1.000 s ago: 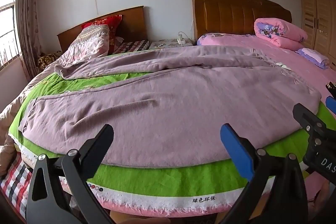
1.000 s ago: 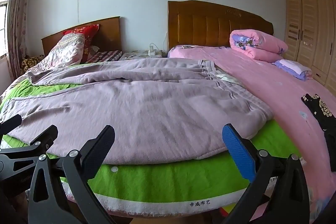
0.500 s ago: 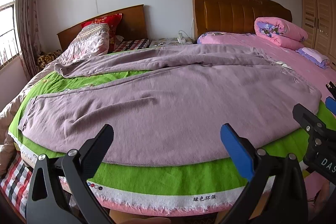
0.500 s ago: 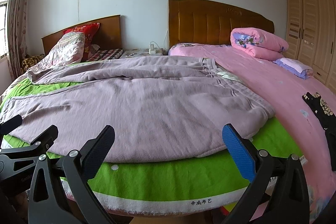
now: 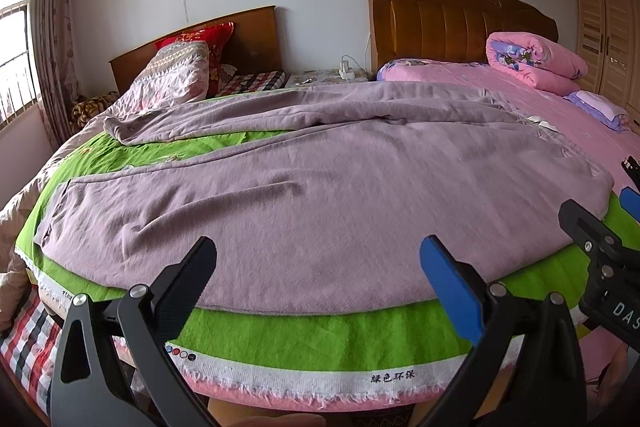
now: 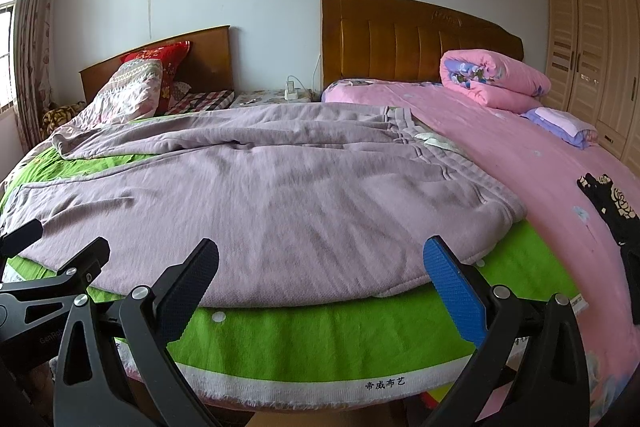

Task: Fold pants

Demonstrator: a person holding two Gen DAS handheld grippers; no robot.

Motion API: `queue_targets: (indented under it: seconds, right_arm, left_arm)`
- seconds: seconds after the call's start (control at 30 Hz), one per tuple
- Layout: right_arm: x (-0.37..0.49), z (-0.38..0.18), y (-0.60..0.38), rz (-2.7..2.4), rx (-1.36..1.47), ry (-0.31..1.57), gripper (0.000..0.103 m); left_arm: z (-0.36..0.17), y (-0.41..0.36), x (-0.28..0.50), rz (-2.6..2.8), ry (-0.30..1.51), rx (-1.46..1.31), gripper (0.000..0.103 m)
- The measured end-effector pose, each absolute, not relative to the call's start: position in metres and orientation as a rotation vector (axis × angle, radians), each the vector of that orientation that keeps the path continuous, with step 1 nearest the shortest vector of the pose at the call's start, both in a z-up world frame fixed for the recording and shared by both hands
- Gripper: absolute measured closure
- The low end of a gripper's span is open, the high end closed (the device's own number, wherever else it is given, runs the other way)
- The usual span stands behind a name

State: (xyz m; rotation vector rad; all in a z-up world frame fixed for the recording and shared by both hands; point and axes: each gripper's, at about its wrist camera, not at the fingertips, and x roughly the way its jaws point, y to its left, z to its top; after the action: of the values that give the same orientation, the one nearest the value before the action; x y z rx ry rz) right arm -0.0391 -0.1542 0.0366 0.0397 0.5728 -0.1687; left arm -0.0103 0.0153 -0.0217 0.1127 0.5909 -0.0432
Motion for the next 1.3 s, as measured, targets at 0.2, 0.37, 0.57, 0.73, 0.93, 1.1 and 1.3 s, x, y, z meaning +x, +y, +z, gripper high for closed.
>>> queue_targets:
  seconds: [0.2,0.37,0.57,0.73,0.93,1.1,1.3]
  right_arm:
    - [-0.039,0.035,-0.154,-0.165,0.042,0.581,0.004]
    - [-0.038,0.034,-0.154,-0.164,0.043,0.586,0.004]
    - [-0.037,0.034,-0.155,-0.164,0.046,0.588,0.004]
    - [-0.037,0.033,-0.156,-0.163,0.048,0.593,0.004]
    - [-0.036,0.033,-0.156,-0.160,0.050,0.602,0.004]
    - [-0.035,0.032,-0.156,-0.157,0.052,0.607,0.004]
    - [-0.027,0.032,-0.163,-0.121,0.058,0.634,0.004]
  left_arm:
    - [-0.020,0.013,-0.008,-0.041,0.596,0.113,0.001]
    - [-0.019,0.013,-0.006,-0.040,0.603,0.112,0.001]
    - [-0.020,0.014,-0.007,-0.040,0.611,0.110,0.001]
    - [-0.020,0.015,-0.007,-0.040,0.611,0.110,0.001]
    - [-0.019,0.014,-0.006,-0.040,0.616,0.109,0.001]
    - [-0.020,0.015,-0.004,-0.041,0.631,0.104,0.001]
    - [-0.017,0.015,0.001,-0.059,0.645,0.129,0.001]
